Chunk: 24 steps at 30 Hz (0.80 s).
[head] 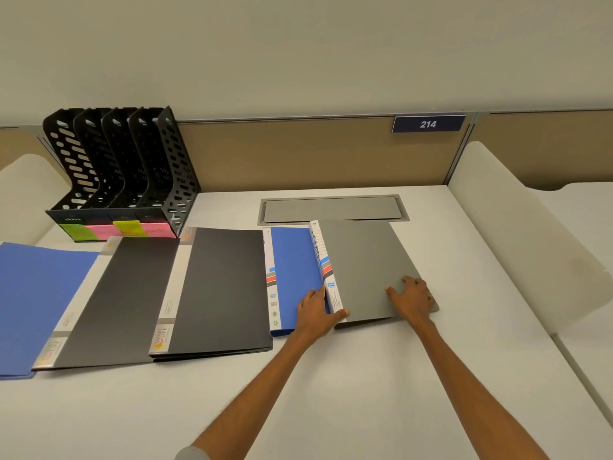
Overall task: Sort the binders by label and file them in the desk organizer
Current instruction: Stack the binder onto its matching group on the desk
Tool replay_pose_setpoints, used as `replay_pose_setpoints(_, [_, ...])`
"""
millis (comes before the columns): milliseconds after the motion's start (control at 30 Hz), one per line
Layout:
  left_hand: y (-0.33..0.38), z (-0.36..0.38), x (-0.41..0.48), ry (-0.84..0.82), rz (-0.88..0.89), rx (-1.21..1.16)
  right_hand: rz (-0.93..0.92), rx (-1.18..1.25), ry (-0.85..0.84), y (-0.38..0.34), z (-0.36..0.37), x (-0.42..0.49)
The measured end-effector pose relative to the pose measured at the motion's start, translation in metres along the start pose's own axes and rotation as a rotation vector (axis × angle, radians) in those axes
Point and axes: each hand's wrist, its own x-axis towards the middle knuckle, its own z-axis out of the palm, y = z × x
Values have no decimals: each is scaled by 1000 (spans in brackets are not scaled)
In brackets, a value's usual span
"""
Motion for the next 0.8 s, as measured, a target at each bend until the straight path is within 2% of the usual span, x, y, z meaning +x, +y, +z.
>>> replay_pose_setpoints(300, [3,-2,0,-21,-11,5,-84,-16,40,-18,8,-1])
replay_pose_setpoints(467, [0,-8,2,-2,-28,-95,-112,15,63,-27,11,0])
replay_pose_setpoints(800, [-27,-49,-6,193,-83,-246,-223,131,86,-81,35,-16])
